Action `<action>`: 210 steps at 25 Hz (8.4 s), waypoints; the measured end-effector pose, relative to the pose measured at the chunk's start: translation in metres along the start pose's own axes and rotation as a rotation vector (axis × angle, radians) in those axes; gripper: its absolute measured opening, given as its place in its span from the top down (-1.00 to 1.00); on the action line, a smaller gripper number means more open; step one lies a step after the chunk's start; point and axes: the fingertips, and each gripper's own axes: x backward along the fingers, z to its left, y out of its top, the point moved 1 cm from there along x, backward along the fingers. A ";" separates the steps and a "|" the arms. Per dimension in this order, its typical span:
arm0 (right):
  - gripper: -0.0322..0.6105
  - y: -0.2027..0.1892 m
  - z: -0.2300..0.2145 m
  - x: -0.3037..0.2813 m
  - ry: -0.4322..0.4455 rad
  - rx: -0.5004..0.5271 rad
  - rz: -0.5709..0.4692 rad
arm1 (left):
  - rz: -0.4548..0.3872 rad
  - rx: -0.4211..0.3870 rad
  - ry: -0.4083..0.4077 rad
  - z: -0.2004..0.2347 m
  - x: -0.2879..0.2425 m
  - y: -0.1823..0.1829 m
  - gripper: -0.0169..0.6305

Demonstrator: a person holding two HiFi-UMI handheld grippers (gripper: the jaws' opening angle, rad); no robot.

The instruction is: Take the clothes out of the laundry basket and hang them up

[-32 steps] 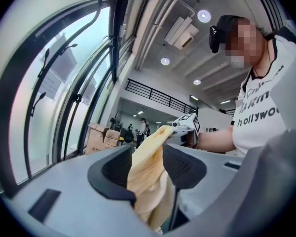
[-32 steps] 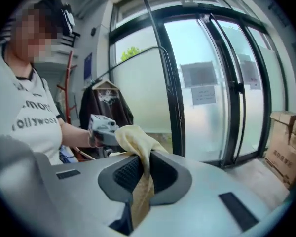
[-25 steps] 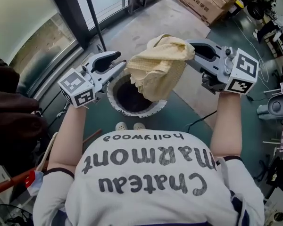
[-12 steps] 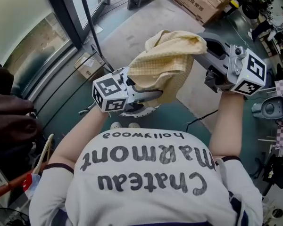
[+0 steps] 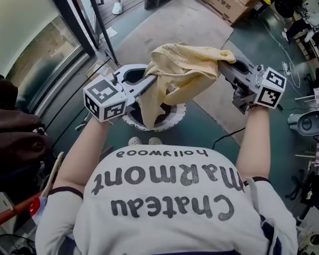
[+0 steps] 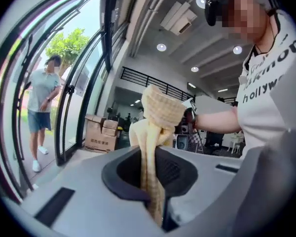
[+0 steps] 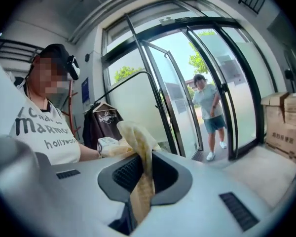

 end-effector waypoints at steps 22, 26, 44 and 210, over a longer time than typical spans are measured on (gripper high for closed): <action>0.33 -0.044 0.029 -0.067 0.203 -0.016 0.268 | 0.118 -0.277 -0.269 -0.055 0.014 0.032 0.85; 0.27 -0.041 0.070 -0.094 0.442 0.034 0.358 | 0.186 -0.278 -0.379 -0.069 0.015 0.021 0.85; 0.62 -0.105 0.125 -0.097 0.804 -0.134 0.574 | 0.364 -0.244 -0.581 -0.098 0.021 -0.026 0.85; 0.78 -0.159 0.667 -0.473 1.466 0.222 0.511 | -0.438 0.067 2.217 -0.252 0.645 -0.069 0.88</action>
